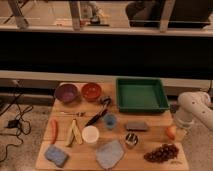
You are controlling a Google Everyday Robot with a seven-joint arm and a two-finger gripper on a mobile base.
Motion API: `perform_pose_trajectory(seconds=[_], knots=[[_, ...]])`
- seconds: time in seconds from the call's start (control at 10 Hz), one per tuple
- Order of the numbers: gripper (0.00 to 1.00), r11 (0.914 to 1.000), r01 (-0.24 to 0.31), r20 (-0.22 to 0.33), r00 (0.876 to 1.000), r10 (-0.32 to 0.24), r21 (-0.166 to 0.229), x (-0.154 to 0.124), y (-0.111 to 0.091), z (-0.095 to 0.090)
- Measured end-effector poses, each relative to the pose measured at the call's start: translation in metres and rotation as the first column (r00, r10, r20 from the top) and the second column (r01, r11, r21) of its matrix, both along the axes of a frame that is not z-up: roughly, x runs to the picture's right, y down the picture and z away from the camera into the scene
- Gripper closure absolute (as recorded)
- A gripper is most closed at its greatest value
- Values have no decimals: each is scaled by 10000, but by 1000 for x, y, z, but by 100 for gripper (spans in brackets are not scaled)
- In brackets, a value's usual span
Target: Place apple in metal cup
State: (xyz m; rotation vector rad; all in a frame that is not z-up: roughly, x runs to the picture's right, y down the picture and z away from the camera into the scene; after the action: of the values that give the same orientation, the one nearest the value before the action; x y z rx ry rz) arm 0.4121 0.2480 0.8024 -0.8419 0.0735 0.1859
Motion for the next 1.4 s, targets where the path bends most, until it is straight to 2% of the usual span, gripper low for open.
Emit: perform_pose_trajectory(seconds=[0.1,0.4,0.5,0.8,1.1,1.4], knots=[[100,9999,-151,147,9998,151,-6,-3,-4,-7],[100,9973,-721,938,9931,704,144,-16,-23,-42],[100,9955,-924,1354,9868,885,224,-25,-29,-61],[100,9921,-1243,2209,9681,1180,147,-48,-24,-87],[100,9939,-1091,2952,9493,1080,-130,-81,-3,-116],[100,9983,-556,3709,9268,584,-182,-127,4,-119]])
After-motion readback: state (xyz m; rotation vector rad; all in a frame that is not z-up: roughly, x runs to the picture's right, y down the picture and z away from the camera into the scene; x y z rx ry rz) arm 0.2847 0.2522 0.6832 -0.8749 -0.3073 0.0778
